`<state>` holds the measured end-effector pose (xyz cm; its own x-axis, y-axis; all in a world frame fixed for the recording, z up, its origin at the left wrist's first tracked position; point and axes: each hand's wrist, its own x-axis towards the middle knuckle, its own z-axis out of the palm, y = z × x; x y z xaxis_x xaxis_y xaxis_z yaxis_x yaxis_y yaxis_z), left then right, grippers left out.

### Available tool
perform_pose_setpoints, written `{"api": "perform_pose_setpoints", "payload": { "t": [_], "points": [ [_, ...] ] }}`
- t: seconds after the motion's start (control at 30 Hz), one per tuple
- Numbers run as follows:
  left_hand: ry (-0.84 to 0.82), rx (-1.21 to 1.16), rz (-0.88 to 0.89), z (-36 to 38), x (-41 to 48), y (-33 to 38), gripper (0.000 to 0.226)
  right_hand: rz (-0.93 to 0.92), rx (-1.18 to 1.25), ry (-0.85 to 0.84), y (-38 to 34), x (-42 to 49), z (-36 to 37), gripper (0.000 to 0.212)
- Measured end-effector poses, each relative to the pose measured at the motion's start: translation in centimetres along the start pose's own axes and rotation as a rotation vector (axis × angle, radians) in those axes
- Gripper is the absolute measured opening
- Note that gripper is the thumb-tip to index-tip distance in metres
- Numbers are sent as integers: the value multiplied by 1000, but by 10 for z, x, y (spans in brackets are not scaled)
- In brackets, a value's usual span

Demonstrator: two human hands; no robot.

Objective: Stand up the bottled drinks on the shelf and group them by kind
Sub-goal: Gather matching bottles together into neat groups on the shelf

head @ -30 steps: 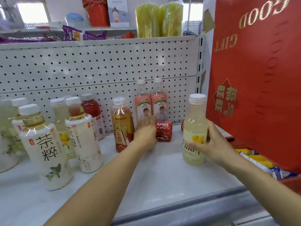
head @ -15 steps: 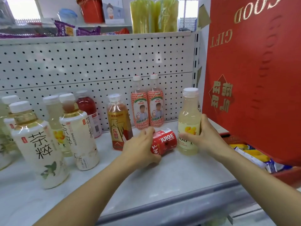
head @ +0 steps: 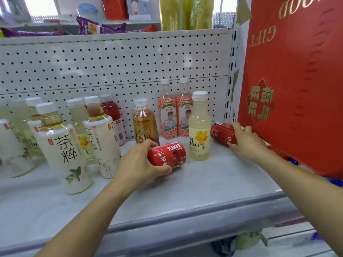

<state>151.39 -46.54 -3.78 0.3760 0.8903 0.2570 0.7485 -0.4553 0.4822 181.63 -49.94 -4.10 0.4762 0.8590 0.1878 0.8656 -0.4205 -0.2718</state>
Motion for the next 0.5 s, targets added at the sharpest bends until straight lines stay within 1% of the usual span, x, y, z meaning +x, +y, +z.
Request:
{"api": "perform_pose_setpoints", "payload": {
  "t": [0.13, 0.3, 0.43, 0.5],
  "points": [
    [18, 25, 15, -13, -8, 6, 76, -32, -39, -10, -7, -13, -9, 58],
    [-13, 139, 77, -31, -10, 19, 76, -124, -71, -37, -17, -45, -35, 51],
    [-116, 220, 96, -48, -8, 33, 79, -189, -44, -21, -24, -61, -67, 37],
    [-190, 243, 108, -54, -5, 43, 76, -199, 68, -11, -28, -62, -80, 27]
  ]
}}
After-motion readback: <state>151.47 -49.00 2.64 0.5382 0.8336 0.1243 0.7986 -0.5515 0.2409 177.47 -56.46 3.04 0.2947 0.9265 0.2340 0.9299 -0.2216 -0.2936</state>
